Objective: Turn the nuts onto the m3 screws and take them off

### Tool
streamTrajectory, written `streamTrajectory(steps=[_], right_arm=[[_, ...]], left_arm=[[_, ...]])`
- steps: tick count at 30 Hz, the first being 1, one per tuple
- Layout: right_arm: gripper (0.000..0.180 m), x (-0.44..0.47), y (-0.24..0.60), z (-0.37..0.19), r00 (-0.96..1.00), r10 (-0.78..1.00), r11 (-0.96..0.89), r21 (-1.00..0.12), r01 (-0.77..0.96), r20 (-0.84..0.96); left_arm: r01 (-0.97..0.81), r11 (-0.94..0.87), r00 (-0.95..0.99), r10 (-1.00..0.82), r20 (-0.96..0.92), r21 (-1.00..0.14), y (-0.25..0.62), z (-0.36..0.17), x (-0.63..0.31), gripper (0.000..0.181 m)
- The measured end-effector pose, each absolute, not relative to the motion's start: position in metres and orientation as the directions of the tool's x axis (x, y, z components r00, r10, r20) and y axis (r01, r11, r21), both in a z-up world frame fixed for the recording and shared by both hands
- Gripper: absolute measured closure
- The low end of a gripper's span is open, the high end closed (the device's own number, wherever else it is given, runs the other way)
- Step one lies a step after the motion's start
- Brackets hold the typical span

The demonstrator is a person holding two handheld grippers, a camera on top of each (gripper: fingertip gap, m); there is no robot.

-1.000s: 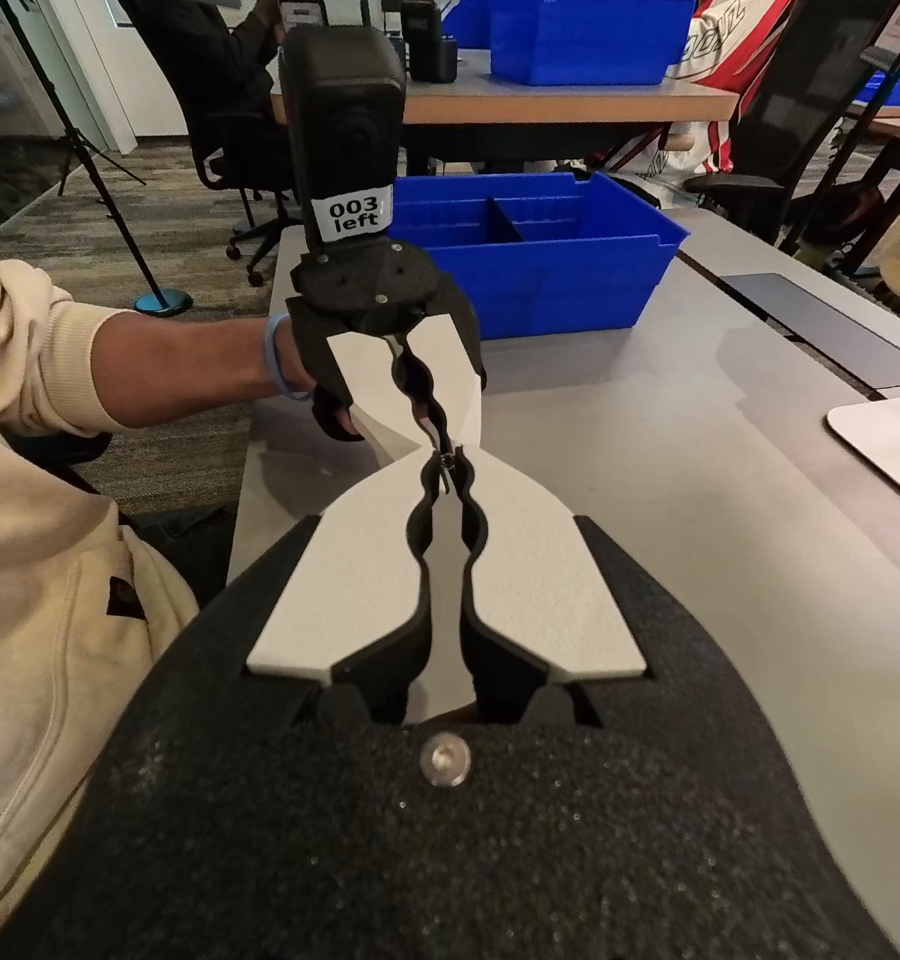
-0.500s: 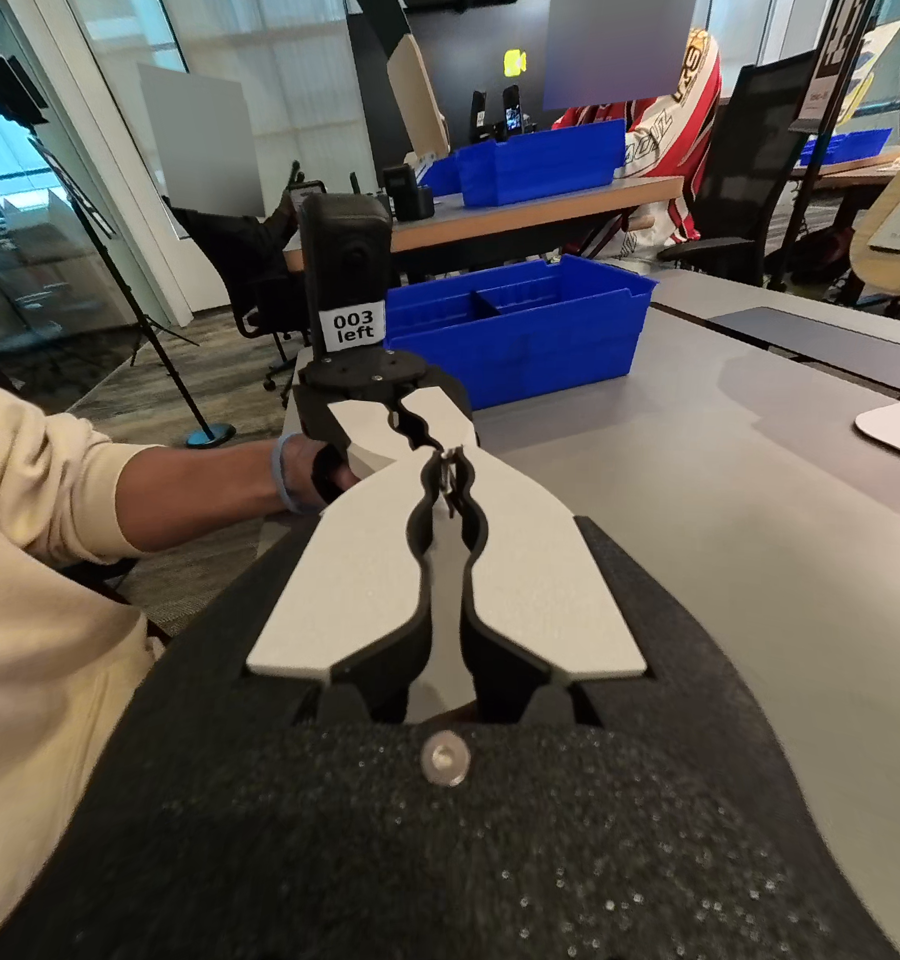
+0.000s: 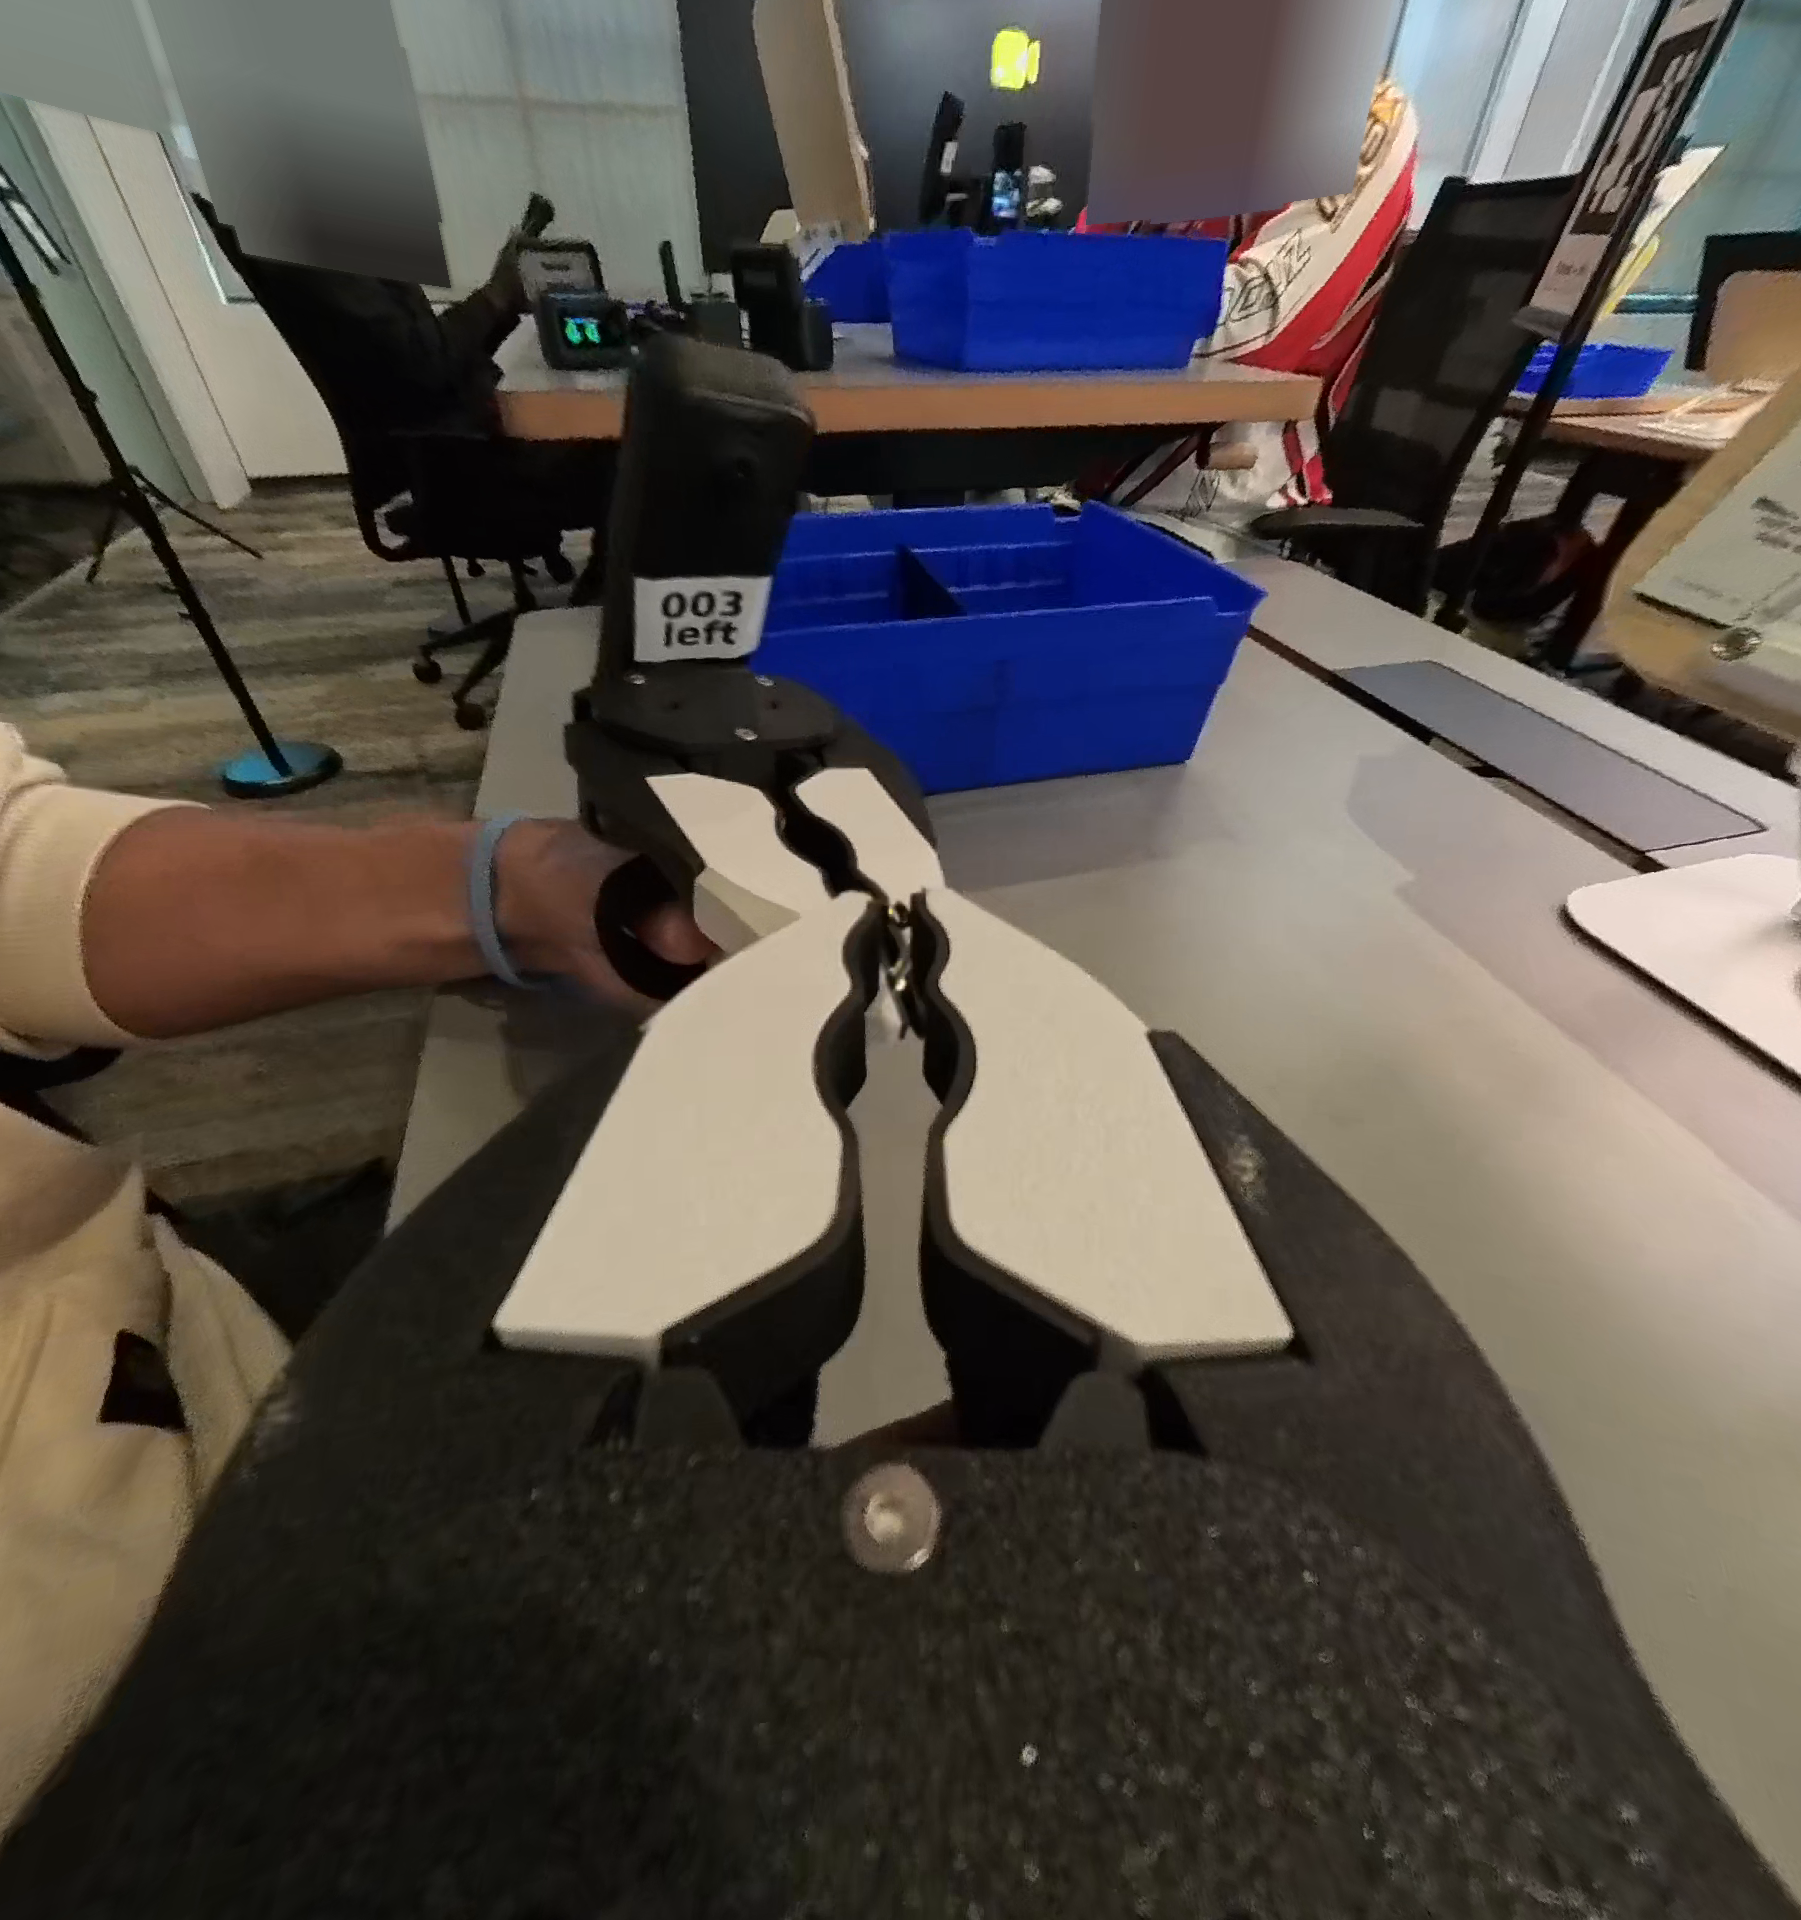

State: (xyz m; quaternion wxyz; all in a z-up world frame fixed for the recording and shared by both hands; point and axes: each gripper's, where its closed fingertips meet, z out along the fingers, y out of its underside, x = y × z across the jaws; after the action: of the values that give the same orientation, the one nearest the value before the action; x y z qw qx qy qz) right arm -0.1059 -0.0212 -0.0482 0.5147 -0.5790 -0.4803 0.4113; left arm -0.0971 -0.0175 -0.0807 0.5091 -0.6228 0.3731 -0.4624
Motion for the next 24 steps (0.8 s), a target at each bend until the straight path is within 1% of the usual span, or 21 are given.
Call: streamTrajectory(steps=[5,16,22,24], right_arm=[[0.175,-0.1067,-0.0188,-0.0458,0.226,0.972,0.034,-0.988,0.149,0.067],[0.175,-0.1053,-0.0176,-0.0501,0.26,0.941,0.146,-0.954,0.261,0.215],[0.176,-0.1058,-0.0193,-0.0539,0.247,0.943,0.15,-0.946,0.286,0.224],[0.176,-0.1058,-0.0187,-0.0518,0.262,0.937,0.163,-0.951,0.264,0.233]], left_arm=[[0.01,-0.2,0.29,-0.937,0.194,-0.98,-0.0191,-0.0799,-0.097,0.177],[0.003,-0.198,0.288,-0.938,0.19,-0.98,-0.0203,-0.0809,-0.0978,0.177],[0.022,-0.2,0.273,-0.941,0.198,-0.98,-0.0218,-0.0771,-0.0988,0.177],[0.017,-0.196,0.27,-0.943,0.193,-0.98,-0.0224,-0.0773,-0.0984,0.177]])
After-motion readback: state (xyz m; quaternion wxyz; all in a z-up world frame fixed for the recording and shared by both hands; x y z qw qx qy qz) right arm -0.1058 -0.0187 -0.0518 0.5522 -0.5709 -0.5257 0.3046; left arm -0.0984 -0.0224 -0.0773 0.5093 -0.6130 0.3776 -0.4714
